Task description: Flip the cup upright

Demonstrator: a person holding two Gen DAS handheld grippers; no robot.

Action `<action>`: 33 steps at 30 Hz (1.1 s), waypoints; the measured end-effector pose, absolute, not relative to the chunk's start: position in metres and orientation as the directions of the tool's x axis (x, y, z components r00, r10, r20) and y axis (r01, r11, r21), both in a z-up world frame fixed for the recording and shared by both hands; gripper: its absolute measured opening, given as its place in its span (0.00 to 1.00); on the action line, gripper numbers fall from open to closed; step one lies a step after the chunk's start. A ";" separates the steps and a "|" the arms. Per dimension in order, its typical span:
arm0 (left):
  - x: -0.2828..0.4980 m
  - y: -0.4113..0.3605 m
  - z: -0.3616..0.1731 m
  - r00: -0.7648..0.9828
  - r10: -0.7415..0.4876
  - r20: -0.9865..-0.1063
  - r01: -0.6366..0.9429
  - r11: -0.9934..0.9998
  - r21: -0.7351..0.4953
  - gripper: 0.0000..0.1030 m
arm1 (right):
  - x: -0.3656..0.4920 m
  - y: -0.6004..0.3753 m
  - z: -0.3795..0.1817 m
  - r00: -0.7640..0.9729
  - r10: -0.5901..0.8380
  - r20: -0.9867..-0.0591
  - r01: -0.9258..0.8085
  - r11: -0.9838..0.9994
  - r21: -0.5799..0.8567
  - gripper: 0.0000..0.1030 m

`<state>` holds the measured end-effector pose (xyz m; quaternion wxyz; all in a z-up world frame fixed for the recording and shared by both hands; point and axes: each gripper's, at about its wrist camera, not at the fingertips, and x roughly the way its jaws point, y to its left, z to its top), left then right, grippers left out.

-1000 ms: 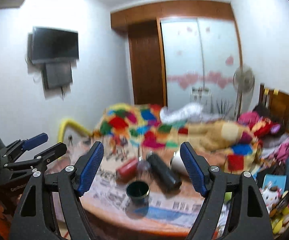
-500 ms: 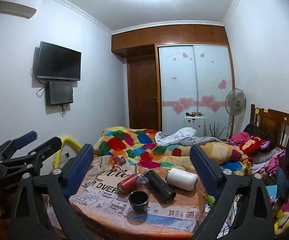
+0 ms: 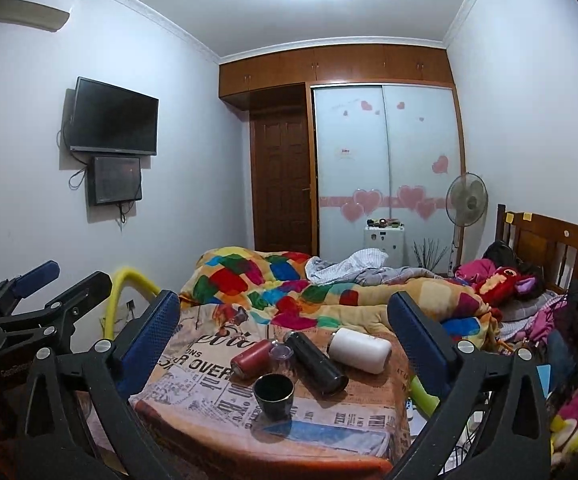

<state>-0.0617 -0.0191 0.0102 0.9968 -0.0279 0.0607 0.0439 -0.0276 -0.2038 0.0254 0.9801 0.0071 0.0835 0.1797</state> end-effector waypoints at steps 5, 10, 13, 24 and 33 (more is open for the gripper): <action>-0.062 -0.019 0.010 0.988 0.089 -0.126 -0.095 0.995 -0.044 0.99 | -0.028 -0.204 0.025 0.919 0.356 -0.168 -0.353 0.934 0.045 1.00; -0.062 -0.020 0.009 0.988 0.091 -0.123 -0.096 0.995 -0.038 0.99 | -0.029 -0.203 0.024 0.918 0.356 -0.173 -0.355 0.934 0.040 1.00; -0.062 -0.020 0.009 0.988 0.090 -0.124 -0.095 0.995 -0.038 0.99 | -0.030 -0.203 0.024 0.918 0.357 -0.172 -0.356 0.934 0.043 1.00; -0.062 -0.022 0.008 0.988 0.086 -0.124 -0.091 0.995 -0.035 1.00 | -0.029 -0.201 0.023 0.919 0.354 -0.171 -0.353 0.935 0.037 1.00; -0.062 -0.022 0.009 0.989 0.074 -0.129 -0.079 0.996 -0.035 1.00 | -0.029 -0.202 0.022 0.919 0.355 -0.173 -0.354 0.934 0.037 1.00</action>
